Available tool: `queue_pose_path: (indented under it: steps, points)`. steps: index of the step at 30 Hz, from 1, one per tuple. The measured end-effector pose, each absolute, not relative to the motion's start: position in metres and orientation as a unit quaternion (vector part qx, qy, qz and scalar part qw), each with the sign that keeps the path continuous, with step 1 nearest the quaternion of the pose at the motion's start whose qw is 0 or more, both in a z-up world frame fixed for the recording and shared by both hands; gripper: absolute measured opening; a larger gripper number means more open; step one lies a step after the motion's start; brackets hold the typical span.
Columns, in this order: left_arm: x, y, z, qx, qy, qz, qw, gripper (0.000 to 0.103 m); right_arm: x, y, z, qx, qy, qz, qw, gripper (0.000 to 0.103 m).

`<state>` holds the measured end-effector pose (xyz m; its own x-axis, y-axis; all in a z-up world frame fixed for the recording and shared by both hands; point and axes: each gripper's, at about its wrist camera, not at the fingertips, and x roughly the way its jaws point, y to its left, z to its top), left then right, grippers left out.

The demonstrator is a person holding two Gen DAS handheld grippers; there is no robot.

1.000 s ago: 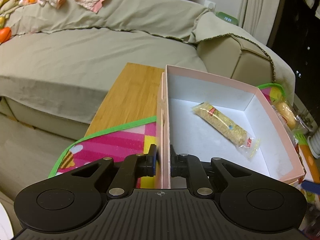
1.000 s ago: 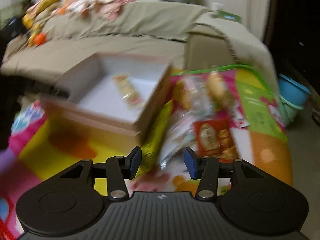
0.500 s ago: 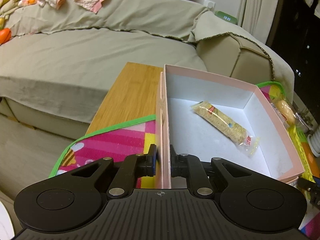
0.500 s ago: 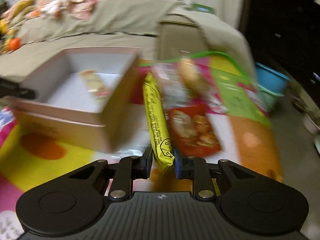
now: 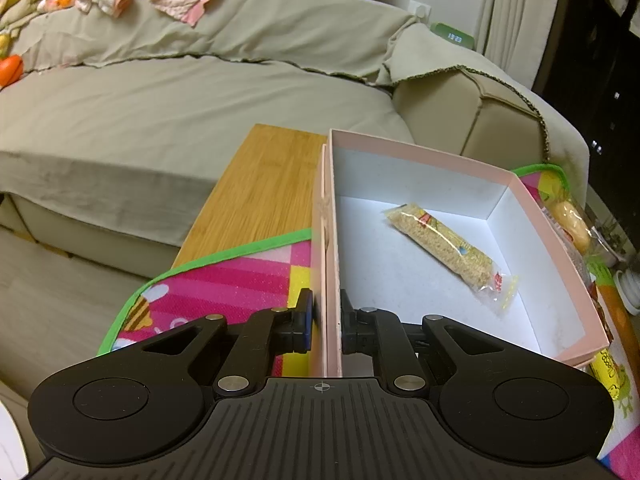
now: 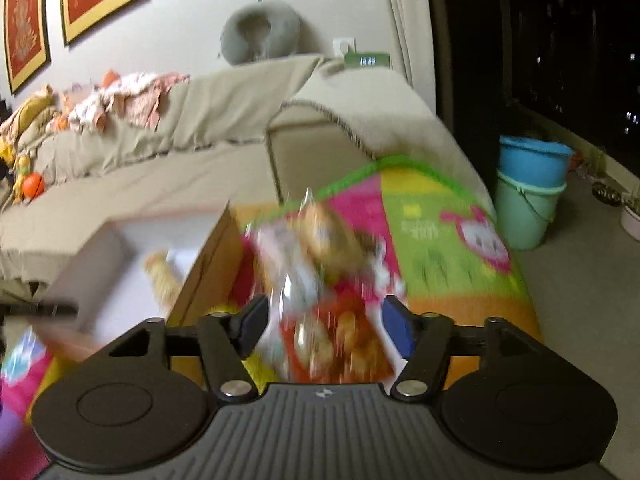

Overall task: Organize objects
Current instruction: 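Grasp the yellow bun packet with the right gripper and drop it into the box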

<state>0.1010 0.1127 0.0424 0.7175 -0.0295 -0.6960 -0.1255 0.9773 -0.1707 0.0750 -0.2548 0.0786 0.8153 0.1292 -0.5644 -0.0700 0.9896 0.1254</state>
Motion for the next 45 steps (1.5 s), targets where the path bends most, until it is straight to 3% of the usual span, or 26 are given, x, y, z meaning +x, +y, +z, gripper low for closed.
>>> queue_pose_path:
  steps: [8,11,13,18,32,45]
  points:
    - [0.099,0.111,0.042,-0.098,0.375,0.027,0.921,0.013,0.19,-0.254,0.061,0.105,0.347,0.047,0.931,0.073]
    - [0.098,0.11,0.042,-0.094,0.374,0.025,0.922,0.013,0.205,-0.248,0.042,0.101,0.375,0.039,0.921,0.068]
    - [0.098,0.11,0.041,-0.09,0.373,0.024,0.923,0.013,0.198,-0.249,0.045,0.101,0.368,0.038,0.923,0.048]
    - [0.098,0.109,0.041,-0.088,0.37,0.024,0.924,0.013,0.156,-0.257,0.07,0.077,0.346,0.04,0.934,0.042]
    - [0.106,0.107,0.054,-0.057,0.358,0.02,0.932,0.012,0.003,-0.226,0.122,-0.005,0.339,0.111,0.934,0.038]
    - [0.105,0.113,0.054,-0.069,0.357,0.012,0.931,0.012,-0.01,-0.188,0.146,0.033,0.346,0.2,0.916,0.036]
